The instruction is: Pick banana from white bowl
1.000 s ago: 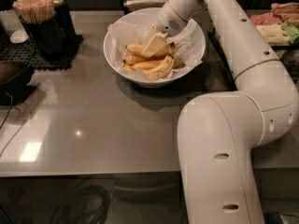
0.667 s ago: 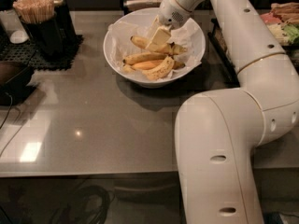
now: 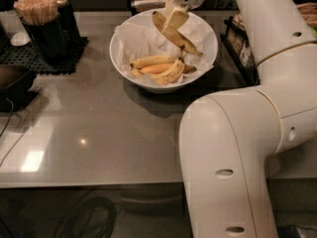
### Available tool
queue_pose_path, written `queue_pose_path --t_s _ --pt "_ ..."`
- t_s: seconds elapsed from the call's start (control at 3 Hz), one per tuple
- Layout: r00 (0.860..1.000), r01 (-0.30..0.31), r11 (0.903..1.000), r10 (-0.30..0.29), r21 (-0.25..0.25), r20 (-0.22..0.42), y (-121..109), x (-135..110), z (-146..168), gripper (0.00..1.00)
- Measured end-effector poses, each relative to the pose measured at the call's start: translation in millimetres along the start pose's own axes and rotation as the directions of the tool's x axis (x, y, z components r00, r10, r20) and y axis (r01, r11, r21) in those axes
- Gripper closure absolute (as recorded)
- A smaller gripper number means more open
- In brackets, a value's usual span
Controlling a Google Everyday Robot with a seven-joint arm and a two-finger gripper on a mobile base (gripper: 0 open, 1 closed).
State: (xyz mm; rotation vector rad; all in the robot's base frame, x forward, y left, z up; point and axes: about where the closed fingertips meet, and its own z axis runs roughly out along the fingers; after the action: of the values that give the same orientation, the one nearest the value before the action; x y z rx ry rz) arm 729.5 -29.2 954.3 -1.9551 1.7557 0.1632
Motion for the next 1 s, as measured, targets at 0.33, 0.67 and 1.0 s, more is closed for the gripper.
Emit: queue_pose_path --t_s 0.33,0.67,1.0 --pt "0.999 0.026 0.9983 -0.024 0.052 -0.039 -2.4 3.0 -28.8 1.00" --pt "0.997 0.024 0.9985 -0.021 0.049 -0.077 11.0 8.9 -53.6 1.00" --pt "0.994 -0.009 0.9953 0.020 0.096 -0.110 24.8 21.0 -93.6 1.00"
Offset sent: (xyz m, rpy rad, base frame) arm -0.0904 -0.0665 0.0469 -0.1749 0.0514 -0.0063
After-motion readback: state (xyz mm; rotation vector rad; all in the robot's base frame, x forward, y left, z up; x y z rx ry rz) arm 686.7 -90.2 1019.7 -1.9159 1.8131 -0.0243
